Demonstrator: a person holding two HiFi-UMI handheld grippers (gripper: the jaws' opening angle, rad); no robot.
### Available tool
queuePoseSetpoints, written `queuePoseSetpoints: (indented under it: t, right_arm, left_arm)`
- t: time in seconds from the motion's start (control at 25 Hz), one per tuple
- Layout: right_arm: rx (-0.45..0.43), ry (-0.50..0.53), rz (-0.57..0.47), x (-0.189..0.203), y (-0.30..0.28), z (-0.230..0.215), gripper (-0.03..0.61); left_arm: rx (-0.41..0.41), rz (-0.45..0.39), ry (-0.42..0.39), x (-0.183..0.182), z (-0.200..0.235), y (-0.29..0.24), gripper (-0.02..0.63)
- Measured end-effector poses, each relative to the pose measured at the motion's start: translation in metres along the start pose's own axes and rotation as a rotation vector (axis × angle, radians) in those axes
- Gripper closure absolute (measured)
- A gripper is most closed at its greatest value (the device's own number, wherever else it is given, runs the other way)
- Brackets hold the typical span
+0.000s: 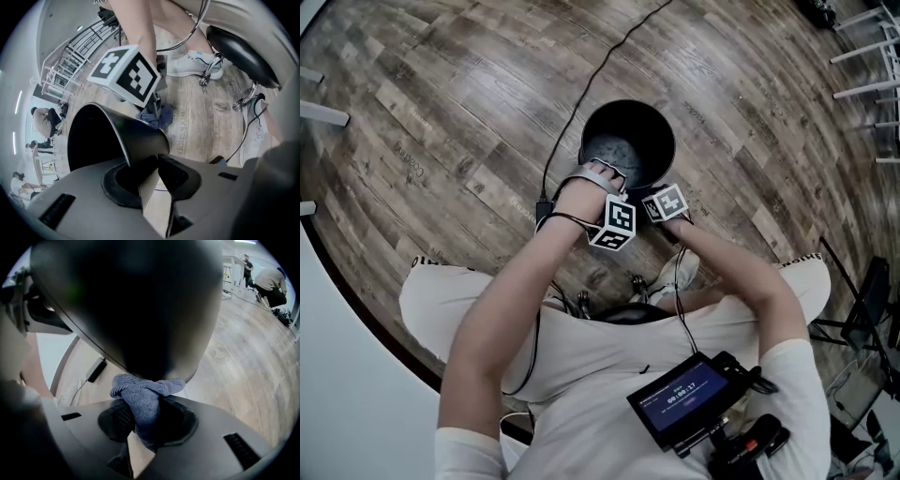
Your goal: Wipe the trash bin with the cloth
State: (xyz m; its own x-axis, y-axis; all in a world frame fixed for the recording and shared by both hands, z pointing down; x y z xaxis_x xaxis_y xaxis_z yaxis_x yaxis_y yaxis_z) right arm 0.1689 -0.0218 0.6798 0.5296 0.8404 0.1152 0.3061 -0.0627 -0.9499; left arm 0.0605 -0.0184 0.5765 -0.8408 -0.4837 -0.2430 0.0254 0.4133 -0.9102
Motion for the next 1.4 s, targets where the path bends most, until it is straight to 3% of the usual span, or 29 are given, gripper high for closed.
queuePoseSetpoints:
  t: [0.32, 0.6, 0.84, 1.28, 1.4]
  right_arm:
    - [-0.111, 0.048, -0.097, -0.008, 0.098, 0.069, 0.483]
    - [-0.107, -0.014, -0.168, -0.020, 0.145, 0.076, 0.483]
    - [-0.106, -0.030, -0.122, -0.025, 0.126, 0.063, 0.483]
    - [0.012, 0.062, -0.016, -0.016, 0.038, 0.025, 0.483]
    - [0.029, 0.046, 0.005, -0.012, 0.001, 0.011, 0.483]
  left_arm:
    - [-0.014, -0.057, 0.074, 0.017, 0.009, 0.012, 0.459]
    - [-0.082, 0.052, 0.003, 0.029, -0.001, -0.001, 0.461]
    - [-0.093, 0.051, -0.043, 0.016, -0.006, 0.004, 0.499]
    - [-0.049, 0.028, -0.068, 0.007, -0.003, 0.006, 0.515]
    - [-0.043, 0.027, -0.071, 0.006, -0.002, 0.006, 0.515]
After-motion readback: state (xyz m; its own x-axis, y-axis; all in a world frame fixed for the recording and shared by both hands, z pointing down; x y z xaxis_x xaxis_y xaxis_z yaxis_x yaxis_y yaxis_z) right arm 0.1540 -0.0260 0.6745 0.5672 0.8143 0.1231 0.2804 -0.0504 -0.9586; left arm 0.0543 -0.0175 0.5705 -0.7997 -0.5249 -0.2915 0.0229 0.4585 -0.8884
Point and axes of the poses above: the fingertips, and each gripper's own axes: y backward along the fingers, z to its left, x out of its underside, the point moved 6 cm from there along y, backward along the fingers, and after that the axes turned 13 degrees about z, right-handed, at the moved point
